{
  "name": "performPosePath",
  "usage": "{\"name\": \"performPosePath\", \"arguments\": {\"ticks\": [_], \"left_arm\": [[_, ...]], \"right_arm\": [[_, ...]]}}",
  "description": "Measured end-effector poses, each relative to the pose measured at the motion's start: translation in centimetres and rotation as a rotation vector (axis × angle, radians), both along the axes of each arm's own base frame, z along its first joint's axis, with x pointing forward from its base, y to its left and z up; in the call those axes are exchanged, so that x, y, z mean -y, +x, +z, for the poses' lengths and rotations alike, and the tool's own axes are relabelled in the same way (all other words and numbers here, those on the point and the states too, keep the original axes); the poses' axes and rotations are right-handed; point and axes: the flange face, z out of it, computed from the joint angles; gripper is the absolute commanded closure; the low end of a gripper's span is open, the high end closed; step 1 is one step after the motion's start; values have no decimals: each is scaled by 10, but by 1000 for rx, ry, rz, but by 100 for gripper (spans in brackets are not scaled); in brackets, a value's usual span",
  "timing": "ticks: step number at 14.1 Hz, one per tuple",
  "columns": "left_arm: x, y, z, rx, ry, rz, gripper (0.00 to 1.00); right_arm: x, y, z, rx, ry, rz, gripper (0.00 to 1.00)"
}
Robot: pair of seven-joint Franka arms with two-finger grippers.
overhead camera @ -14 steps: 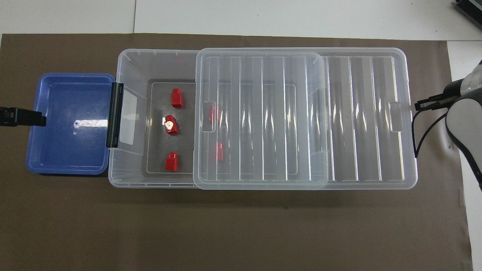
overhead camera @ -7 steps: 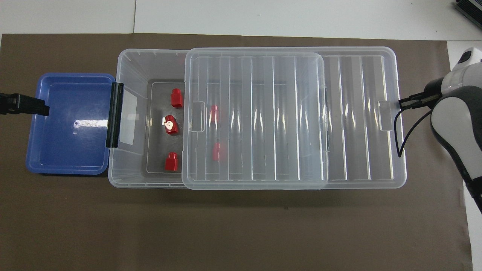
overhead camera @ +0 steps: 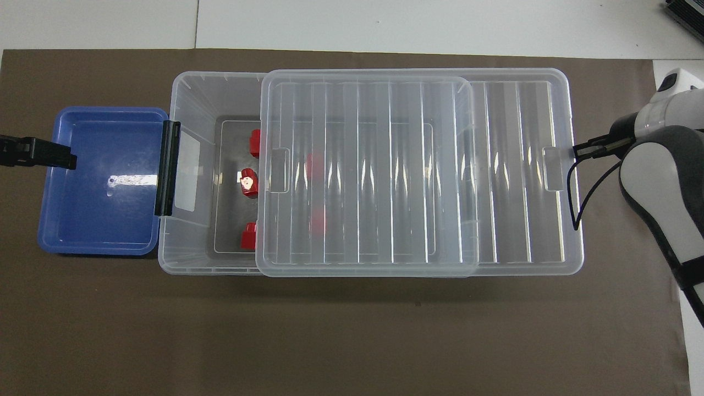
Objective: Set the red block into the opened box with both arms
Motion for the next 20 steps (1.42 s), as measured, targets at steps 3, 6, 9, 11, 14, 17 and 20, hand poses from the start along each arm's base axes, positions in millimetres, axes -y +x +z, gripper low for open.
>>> {"name": "performPosePath", "arguments": {"ticks": [3,6,9,11,14,17,20], "left_arm": [[0,-1,-1,-6,0,0,0],[0,-2,-1,-15,-1,7,0],[0,-2,-2,-21,-1,14,0],[6,-2,-2,-18,-2,17,0],[35,-2,-2,-14,-6,41,0],[46,-3,-3,-17,-8,42,0],[43,-2,-3,-16,-8,47,0]], "right_arm": [[-22,0,0,-7,4,-17,100],[-43,0,0,-15,9,-40,100],[-68,-2,0,-20,14,-62,100],[-79,-2,1,-20,16,-70,100],[-95,-4,1,-18,19,-80,100],[-99,-4,2,-14,19,-76,100],[-100,-4,2,-13,21,-74,100]]}}
